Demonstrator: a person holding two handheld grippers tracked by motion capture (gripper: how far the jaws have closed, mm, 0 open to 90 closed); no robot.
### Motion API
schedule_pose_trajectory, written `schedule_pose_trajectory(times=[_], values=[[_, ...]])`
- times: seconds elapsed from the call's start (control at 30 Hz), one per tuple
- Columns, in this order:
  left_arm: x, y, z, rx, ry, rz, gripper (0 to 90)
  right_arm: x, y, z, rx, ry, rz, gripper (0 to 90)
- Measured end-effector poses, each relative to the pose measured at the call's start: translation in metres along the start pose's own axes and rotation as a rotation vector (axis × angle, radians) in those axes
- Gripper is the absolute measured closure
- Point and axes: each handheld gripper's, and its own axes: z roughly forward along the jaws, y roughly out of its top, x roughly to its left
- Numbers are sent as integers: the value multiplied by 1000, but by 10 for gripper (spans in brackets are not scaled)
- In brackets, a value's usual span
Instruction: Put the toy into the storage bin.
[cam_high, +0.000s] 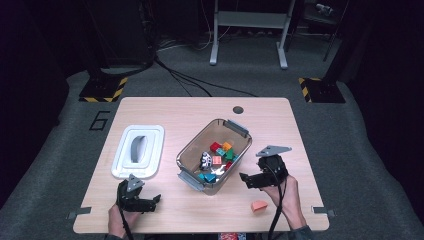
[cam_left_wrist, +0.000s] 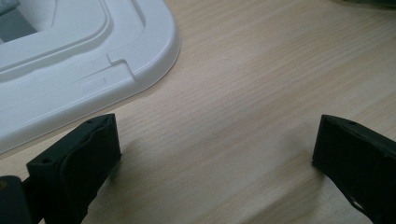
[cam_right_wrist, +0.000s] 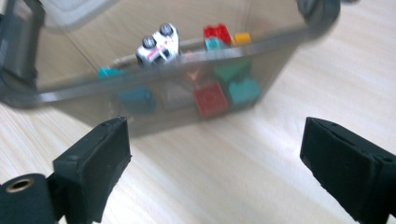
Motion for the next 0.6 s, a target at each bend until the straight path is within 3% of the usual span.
schedule_pose_trajectory(times=[0.27,0.37,0.4,0.5,0.6], values=[[0,0,0,-1,0,0,6,-9,-45,6,11,-13,81,45],[-1,0,1,-9,1,-10,6,-10,-58,8,33,-30,95,32],[-1,0,1,-9,1,-10,6,-8,-61,8,40,-35,122,17],[1,0,-1,9,-7,7,6,-8,-71,10,51,-73,139,0],[1,0,-1,7,-6,4,6,-8,-79,11,54,-77,163,0]])
